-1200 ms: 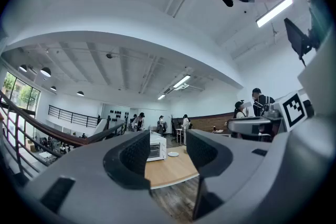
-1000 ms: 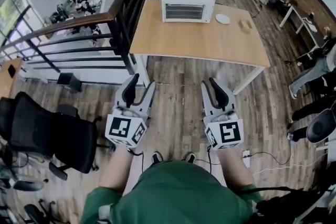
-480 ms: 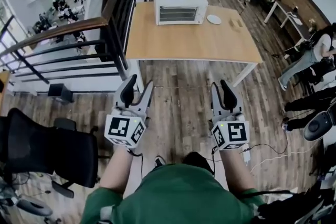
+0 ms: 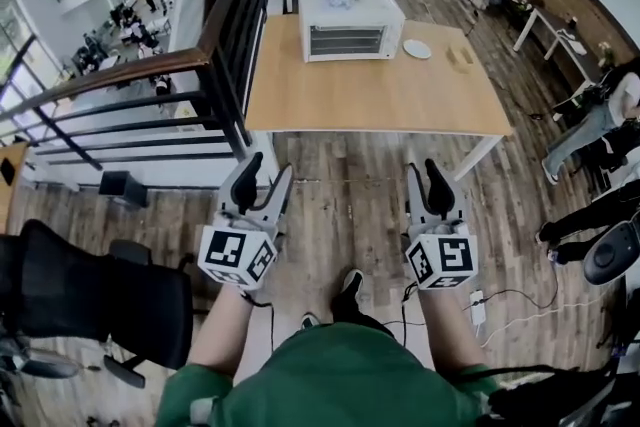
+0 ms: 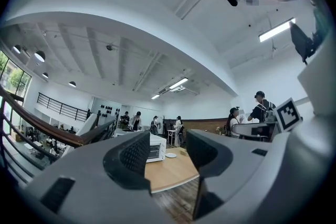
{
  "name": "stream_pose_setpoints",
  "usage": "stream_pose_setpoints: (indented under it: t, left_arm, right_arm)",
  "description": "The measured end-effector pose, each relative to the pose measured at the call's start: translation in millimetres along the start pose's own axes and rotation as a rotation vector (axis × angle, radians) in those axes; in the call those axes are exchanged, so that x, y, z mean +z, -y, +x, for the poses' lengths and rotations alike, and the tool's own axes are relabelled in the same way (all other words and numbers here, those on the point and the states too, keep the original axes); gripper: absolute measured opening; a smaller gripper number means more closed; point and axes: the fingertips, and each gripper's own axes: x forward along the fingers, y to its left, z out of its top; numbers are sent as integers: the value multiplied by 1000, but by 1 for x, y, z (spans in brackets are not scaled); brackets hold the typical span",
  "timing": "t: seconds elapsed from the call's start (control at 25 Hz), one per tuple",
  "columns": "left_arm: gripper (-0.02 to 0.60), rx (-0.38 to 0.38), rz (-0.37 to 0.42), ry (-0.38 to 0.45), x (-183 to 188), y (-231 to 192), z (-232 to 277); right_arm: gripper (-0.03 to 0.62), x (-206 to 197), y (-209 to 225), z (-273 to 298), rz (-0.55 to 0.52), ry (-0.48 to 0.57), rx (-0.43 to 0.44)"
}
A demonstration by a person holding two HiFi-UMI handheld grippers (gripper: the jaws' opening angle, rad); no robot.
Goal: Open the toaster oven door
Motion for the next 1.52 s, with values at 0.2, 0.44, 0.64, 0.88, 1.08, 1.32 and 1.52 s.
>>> stream_pose_setpoints:
  t: [0.2, 0.44, 0.64, 0.88, 1.08, 1.32, 1.52]
  left_arm:
    - [227, 39, 23, -9, 3, -10, 45]
    - [228, 64, 35, 3, 10, -3, 115]
    - [228, 78, 18, -10, -2, 11, 165]
    - [227, 77, 18, -17, -6, 25, 204]
    - [228, 63, 17, -11, -7, 30, 234]
    - [227, 27, 6, -21, -22, 33, 270]
    - [227, -10, -27, -15, -27, 32, 306]
  right_arm:
    - [127, -3, 29, 47, 38, 35, 41]
    - [127, 1, 87, 97, 74, 71, 69]
    - [127, -1, 139, 121, 86, 83, 70]
    - [127, -4, 177, 136, 95, 82, 72]
    - [127, -6, 200, 146, 97, 89, 59]
    - [127, -17, 225, 158, 90, 71, 22]
    - [127, -16, 247, 175, 78, 74, -6]
